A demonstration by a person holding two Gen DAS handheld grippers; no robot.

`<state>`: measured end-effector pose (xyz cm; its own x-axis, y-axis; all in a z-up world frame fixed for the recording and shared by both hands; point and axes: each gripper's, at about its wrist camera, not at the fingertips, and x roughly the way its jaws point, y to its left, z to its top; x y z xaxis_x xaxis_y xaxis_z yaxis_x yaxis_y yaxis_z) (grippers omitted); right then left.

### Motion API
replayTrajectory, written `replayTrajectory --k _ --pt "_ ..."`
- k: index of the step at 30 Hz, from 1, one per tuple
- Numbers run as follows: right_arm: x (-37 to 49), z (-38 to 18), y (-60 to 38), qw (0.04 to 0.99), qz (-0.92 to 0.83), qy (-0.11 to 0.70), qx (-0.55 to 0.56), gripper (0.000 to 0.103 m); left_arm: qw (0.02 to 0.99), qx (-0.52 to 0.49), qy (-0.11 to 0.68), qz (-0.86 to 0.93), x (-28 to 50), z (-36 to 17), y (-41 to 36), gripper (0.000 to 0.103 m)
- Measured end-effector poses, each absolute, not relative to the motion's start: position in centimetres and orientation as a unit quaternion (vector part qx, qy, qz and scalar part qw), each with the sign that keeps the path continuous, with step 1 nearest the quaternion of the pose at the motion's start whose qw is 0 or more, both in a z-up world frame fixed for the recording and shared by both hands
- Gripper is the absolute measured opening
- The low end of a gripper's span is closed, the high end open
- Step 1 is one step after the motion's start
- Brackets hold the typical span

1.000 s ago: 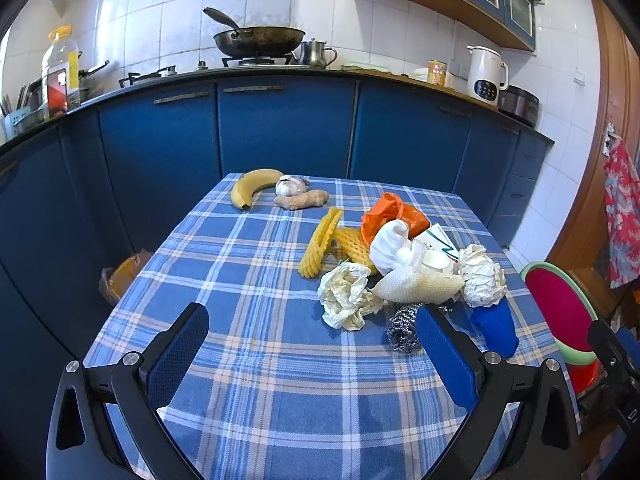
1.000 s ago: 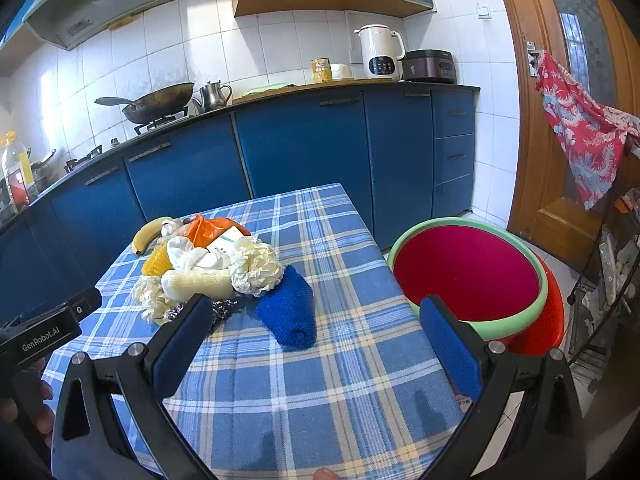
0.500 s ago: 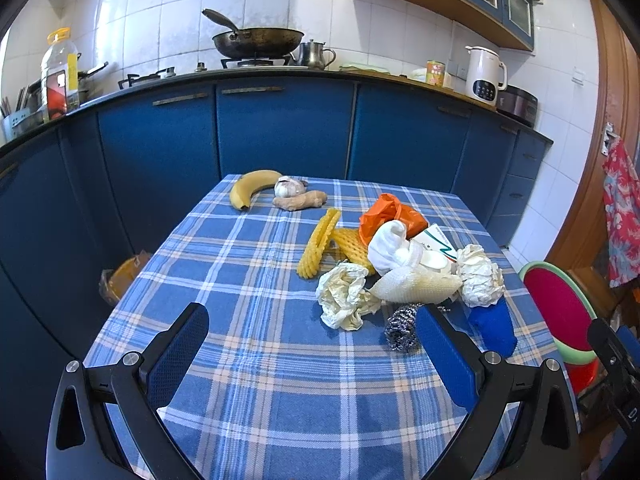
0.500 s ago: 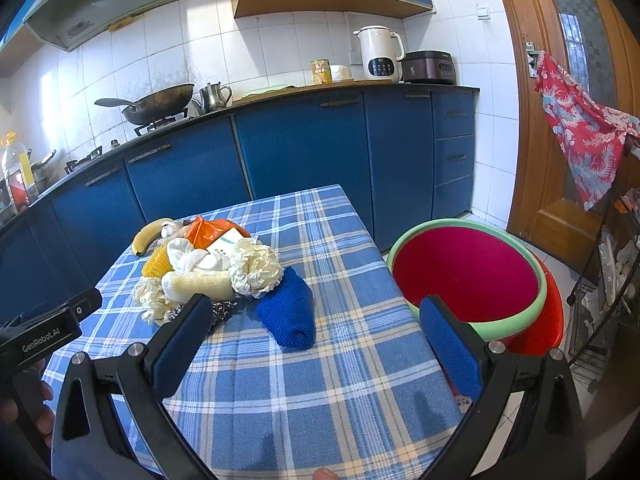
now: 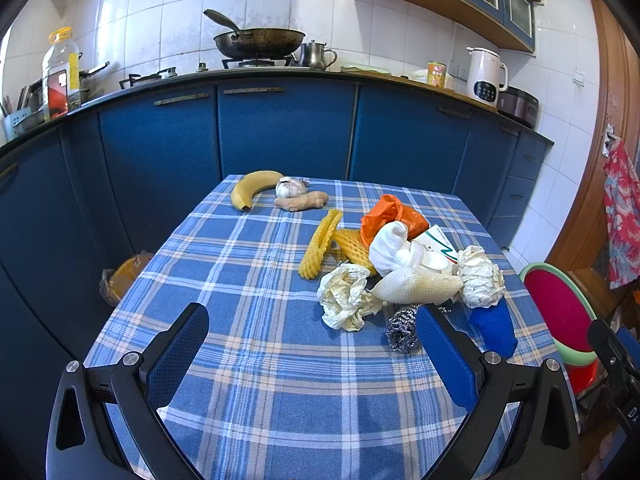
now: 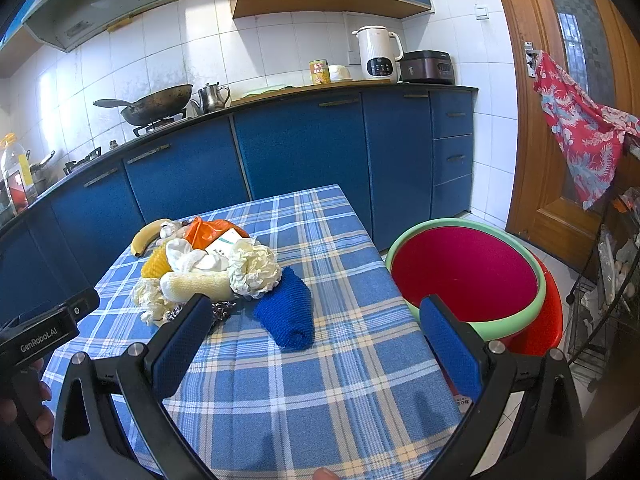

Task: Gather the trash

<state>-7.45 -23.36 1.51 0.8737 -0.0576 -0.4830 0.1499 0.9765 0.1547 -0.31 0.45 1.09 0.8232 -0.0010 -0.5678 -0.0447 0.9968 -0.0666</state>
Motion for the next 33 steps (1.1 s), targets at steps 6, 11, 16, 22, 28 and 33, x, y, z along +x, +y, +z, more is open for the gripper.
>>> replayTrajectory --k 6,11,16,22,28,33 --pt "-7.4 1.5 -23.4 0.963 -0.054 0.246 0.094 0.102 0.954 -0.039 0.298 0.011 -0.3 1.1 0.5 0.103" --pt "-7.4 1.4 -23.4 0.963 -0.054 0.246 0.095 0.102 0.954 -0.039 0.297 0.011 -0.3 1.1 0.4 0.103" --pt "-7.5 1.4 -23.5 0.963 -0.054 0.246 0.096 0.102 0.953 -0.039 0.301 0.012 -0.2 0.8 0.5 0.103" --pt "-7.4 1.3 -23.5 0.963 -0.054 0.248 0.094 0.102 0.952 -0.039 0.304 0.012 0.0 0.5 0.6 0.103" --pt "-6.4 0.5 -23.5 0.960 -0.059 0.258 0.090 0.102 0.947 -0.036 0.318 0.012 1.0 -0.2 0.4 0.103" --pt "-5.1 0.2 -23.7 0.957 -0.061 0.269 0.089 0.102 0.944 -0.025 0.328 0.012 2.2 -0.6 0.2 0.103"
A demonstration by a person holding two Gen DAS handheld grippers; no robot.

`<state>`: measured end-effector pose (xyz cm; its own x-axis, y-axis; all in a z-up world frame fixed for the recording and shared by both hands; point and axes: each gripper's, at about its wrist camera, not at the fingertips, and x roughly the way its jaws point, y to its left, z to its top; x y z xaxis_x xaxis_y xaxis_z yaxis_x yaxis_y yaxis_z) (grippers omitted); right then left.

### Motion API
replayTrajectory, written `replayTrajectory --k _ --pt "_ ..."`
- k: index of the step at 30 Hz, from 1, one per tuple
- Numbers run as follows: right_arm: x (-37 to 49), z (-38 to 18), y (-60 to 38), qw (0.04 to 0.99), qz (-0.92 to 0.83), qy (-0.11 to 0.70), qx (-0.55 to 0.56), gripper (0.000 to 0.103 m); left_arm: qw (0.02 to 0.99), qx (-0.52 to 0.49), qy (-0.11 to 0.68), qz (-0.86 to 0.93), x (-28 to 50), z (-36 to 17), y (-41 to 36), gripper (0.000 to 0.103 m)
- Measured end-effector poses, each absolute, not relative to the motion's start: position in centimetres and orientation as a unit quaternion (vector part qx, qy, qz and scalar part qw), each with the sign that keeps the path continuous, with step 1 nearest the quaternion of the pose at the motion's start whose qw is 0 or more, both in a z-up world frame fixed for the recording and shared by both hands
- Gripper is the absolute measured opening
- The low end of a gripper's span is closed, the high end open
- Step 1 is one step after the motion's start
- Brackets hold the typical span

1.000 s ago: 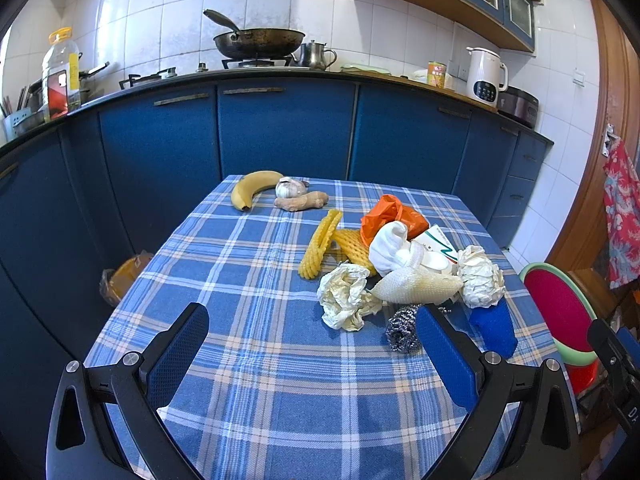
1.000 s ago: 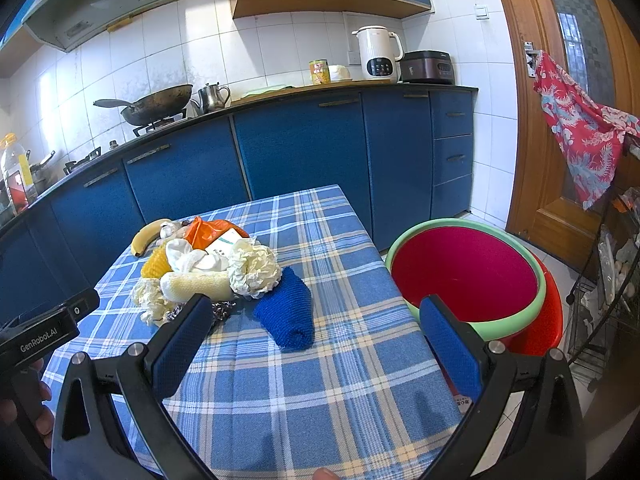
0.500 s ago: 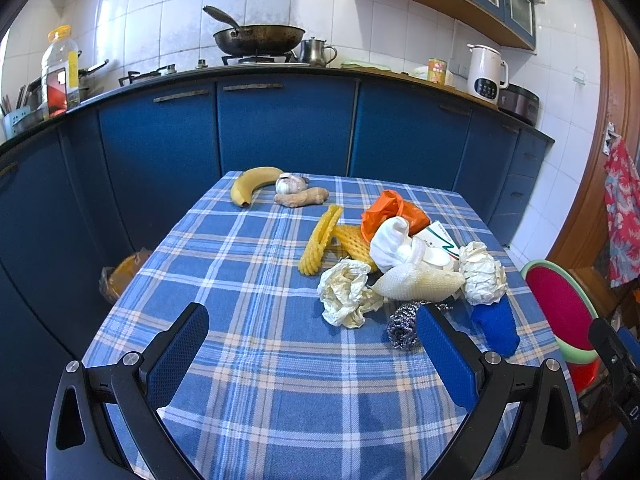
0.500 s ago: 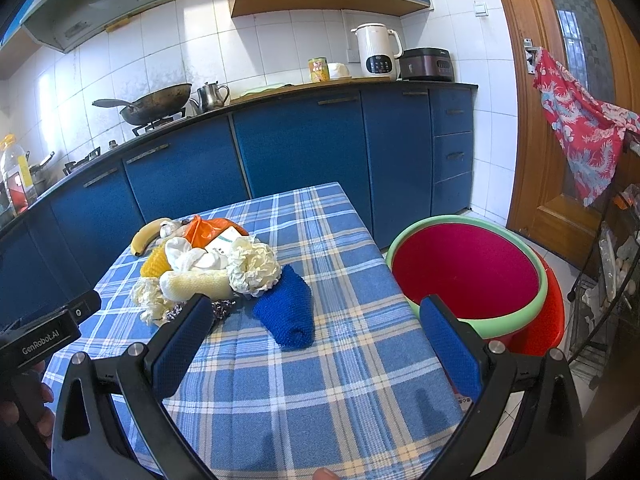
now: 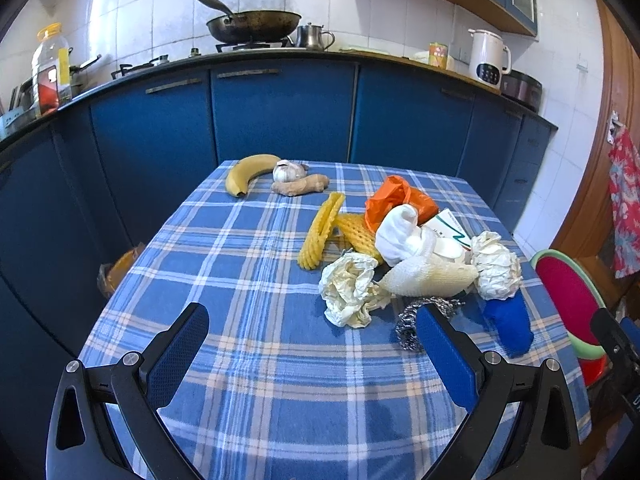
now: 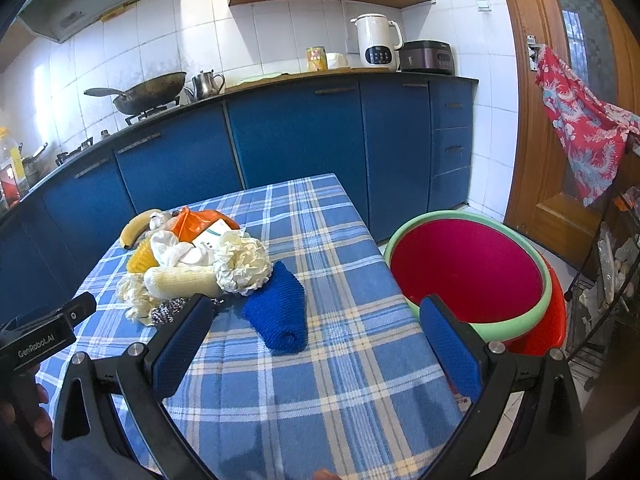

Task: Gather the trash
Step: 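Grasp the blue knit cloth with the right tool while the left tool grasps crumpled white paper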

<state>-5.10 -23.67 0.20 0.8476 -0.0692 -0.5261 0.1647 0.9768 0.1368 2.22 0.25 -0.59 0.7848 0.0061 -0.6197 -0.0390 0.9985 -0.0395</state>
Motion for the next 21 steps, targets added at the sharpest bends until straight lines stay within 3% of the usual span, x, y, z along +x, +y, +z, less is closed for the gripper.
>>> replayTrajectory --k 12,19,21 --pt "-0.2 -1.2 -23.7 0.941 -0.037 0.327 0.083 0.102 0.927 -0.008 0.375 0.013 7.6 -2.7 0.3 0.102" --pt "2.9 -2.9 -23.2 0.926 -0.036 0.370 0.066 0.101 0.909 -0.022 0.416 -0.023 10.4 -5.1 0.4 0.075" --pt "3.7 -3.6 -23.0 0.921 -0.042 0.383 0.061 0.094 0.900 -0.042 0.431 -0.042 11.1 -6.0 0.7 0.071"
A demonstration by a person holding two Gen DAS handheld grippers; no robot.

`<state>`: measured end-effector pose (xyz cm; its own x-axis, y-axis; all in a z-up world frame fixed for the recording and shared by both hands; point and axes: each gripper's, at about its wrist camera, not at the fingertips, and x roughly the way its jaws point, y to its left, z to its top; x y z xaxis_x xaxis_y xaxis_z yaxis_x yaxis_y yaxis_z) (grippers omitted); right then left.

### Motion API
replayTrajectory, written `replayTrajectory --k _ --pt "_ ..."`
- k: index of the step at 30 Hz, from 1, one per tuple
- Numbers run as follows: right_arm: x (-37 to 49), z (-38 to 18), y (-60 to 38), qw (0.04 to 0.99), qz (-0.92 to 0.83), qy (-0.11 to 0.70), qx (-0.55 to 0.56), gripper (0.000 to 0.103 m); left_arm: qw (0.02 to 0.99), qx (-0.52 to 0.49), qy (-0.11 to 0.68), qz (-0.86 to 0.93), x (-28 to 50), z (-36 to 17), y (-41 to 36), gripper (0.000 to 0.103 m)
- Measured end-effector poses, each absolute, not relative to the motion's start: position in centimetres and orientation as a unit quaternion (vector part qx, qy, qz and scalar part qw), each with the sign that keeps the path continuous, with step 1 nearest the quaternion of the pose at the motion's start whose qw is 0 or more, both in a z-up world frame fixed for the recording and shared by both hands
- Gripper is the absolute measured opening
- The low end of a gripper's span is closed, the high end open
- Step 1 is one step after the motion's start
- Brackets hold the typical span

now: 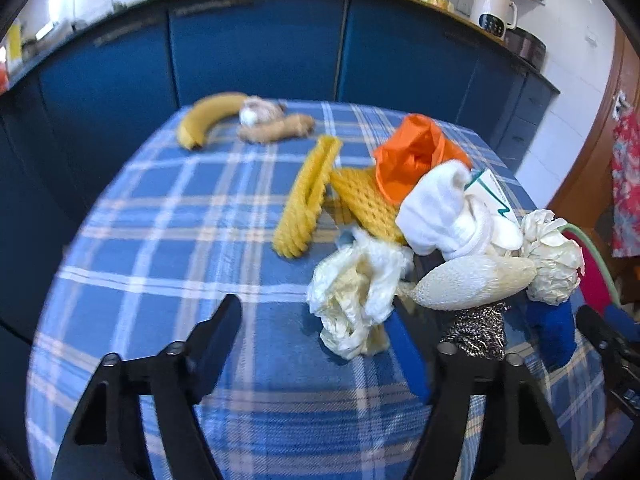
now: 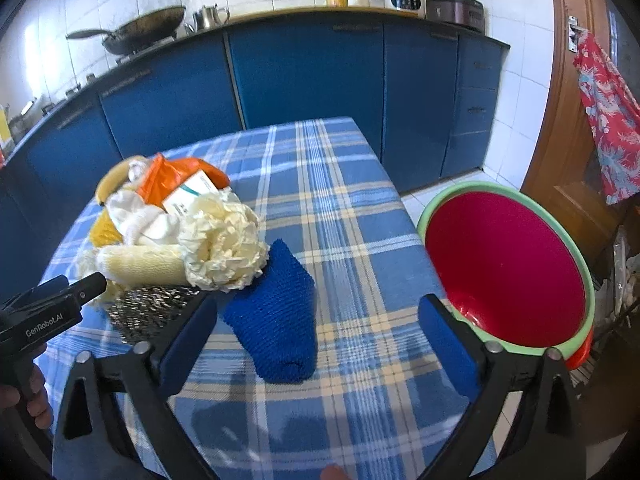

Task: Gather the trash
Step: 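Grasp the blue knit cloth with the right tool while the left tool grasps crumpled white paper, then carry both items over the red bucket and open both tools to drop them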

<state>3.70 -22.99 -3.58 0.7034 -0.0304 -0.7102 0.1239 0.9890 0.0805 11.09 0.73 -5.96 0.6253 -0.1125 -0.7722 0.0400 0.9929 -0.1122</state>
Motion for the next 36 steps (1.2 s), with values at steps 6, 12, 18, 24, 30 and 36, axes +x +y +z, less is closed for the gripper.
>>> replayTrajectory --k 6,12,18,24,30,36 --pt "5.4 -4.8 -22.4 0.907 -0.049 0.414 0.062 0.075 0.886 -0.065 0.447 -0.103 12.0 -6.8 0.6 0.048" --pt "6.0 -6.0 -22.0 0.896 -0.032 0.437 0.070 0.055 0.881 -0.091 0.445 -0.132 11.8 -7.0 0.7 0.028" --pt "5.9 -6.3 -21.8 0.894 0.002 0.440 0.086 0.030 0.885 -0.106 0.436 -0.122 10.8 -6.5 1.4 0.023" --pt "4.0 -5.2 -21.9 0.901 0.026 0.424 0.087 0.021 0.895 -0.106 0.420 -0.108 8.8 -4.9 1.7 0.023" --pt "1.6 -3.6 -21.9 0.910 0.047 0.404 0.080 0.021 0.905 -0.101 0.400 -0.103 6.7 -2.9 1.6 0.023" --pt "-0.6 -1.8 -22.3 0.921 0.058 0.378 0.079 0.021 0.913 -0.097 0.382 -0.106 5.2 -1.2 1.3 0.023"
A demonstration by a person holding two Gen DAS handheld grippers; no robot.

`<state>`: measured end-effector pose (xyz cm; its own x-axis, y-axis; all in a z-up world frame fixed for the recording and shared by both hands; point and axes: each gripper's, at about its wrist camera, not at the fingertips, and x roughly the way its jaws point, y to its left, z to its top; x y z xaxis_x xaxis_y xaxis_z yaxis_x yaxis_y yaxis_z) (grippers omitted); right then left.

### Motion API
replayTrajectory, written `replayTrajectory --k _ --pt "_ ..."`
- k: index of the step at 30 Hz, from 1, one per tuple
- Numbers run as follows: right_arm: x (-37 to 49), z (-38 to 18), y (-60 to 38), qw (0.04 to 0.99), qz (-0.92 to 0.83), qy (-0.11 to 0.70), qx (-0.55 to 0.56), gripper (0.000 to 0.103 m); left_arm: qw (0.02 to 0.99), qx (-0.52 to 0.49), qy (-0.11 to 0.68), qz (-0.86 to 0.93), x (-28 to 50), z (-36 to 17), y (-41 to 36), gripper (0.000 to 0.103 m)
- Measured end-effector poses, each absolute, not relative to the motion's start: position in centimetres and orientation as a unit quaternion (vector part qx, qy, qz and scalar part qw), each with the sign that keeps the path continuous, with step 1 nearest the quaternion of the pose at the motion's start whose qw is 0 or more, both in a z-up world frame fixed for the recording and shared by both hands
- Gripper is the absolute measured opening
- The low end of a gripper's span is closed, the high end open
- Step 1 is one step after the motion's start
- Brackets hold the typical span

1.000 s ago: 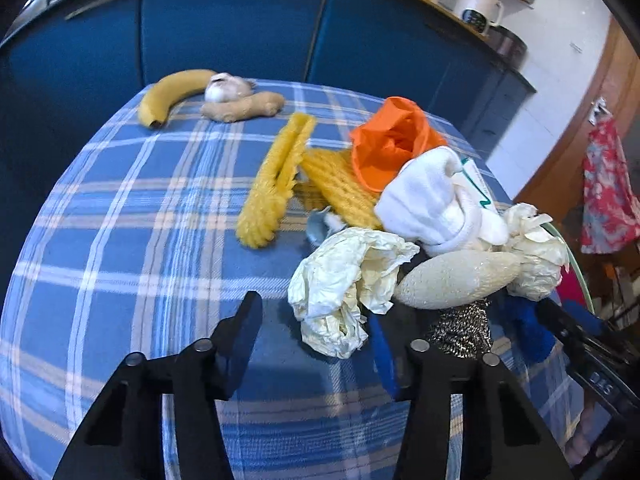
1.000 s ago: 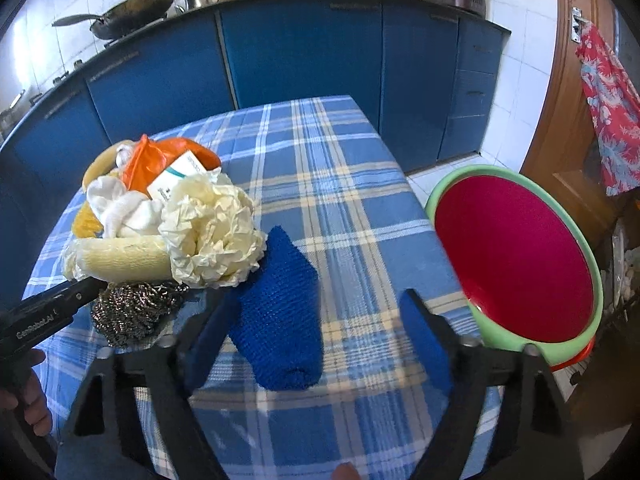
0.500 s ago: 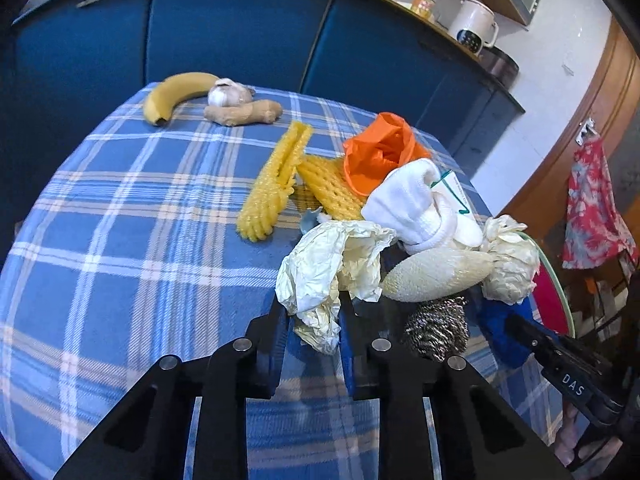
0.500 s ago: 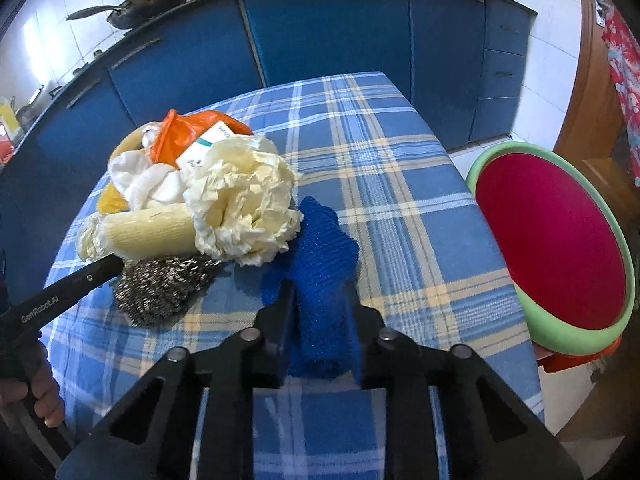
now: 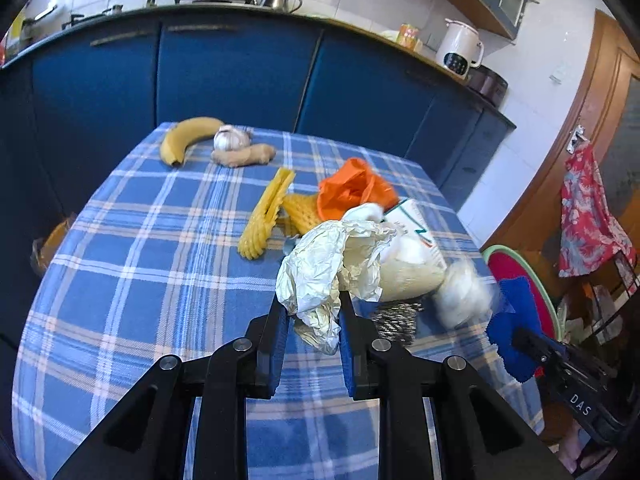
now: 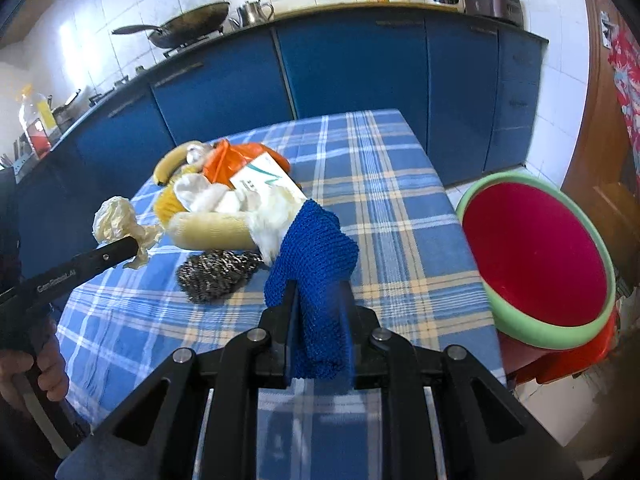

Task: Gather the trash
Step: 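Carry both items over the red bucket and open both tools to drop them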

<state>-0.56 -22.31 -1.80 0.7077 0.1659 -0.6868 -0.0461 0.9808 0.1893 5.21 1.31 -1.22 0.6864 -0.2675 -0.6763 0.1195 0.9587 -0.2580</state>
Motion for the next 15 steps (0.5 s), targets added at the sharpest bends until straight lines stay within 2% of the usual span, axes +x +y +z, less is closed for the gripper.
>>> replayTrajectory --k 15 --pt "-3.8 2.8 -24.2 0.945 0.051 0.316 0.074 0.021 0.925 -0.077 0.346 -0.137 3.2 2.9 -0.8 0.023"
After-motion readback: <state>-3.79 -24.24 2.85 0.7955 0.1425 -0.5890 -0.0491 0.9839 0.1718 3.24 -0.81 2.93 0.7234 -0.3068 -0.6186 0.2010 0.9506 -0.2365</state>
